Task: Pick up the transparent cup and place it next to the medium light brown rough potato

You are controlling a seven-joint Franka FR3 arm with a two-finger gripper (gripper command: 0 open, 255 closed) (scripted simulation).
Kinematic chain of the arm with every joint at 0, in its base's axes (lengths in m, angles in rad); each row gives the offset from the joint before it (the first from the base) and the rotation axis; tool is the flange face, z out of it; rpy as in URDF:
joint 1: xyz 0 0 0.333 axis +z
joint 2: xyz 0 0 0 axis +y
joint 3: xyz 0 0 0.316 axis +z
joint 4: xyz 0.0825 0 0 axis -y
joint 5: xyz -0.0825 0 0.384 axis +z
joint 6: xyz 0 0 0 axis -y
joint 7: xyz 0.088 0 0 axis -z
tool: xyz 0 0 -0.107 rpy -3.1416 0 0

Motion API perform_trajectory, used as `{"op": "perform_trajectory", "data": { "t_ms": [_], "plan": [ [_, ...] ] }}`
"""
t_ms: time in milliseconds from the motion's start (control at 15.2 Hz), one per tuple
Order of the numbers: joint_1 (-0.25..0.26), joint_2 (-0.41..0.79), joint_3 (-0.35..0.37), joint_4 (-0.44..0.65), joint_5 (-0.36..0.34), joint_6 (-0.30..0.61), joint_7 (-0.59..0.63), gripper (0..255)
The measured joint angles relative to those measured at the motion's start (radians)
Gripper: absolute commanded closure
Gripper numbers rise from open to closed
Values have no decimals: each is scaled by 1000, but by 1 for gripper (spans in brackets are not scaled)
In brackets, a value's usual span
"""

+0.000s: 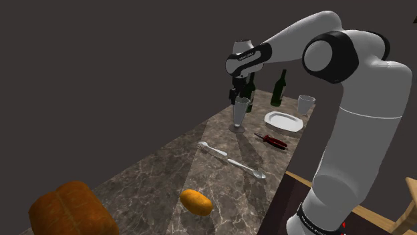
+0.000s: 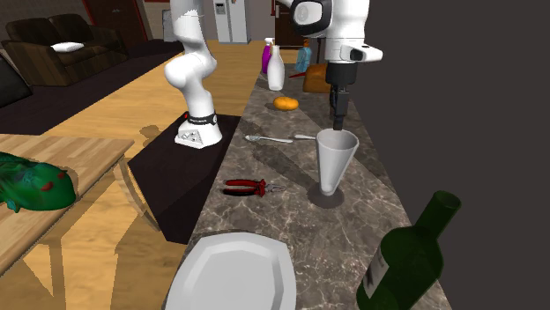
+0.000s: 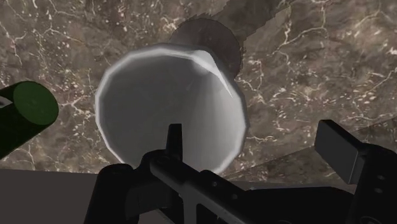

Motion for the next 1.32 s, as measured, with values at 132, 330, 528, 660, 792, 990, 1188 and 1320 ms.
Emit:
{"op": "perform_trajectory", "data": {
  "t_ms": [132,330,528,660,792,990,1188,1320],
  "plan": [
    [-3,9,-1,-16,2,26,-3,0],
    [-9,31,-3,-24,8,56,-9,0],
    [-9,35,-3,-29,8,66,-8,0],
    [-9,36,-3,-29,8,67,-8,0],
    [-9,36,-3,-29,8,67,-8,255],
    [-9,36,-3,-29,8,67,-8,255],
    [-9,35,-3,-29,9,67,-8,255],
    [-9,35,-3,-29,9,66,-8,255]
  ]
}}
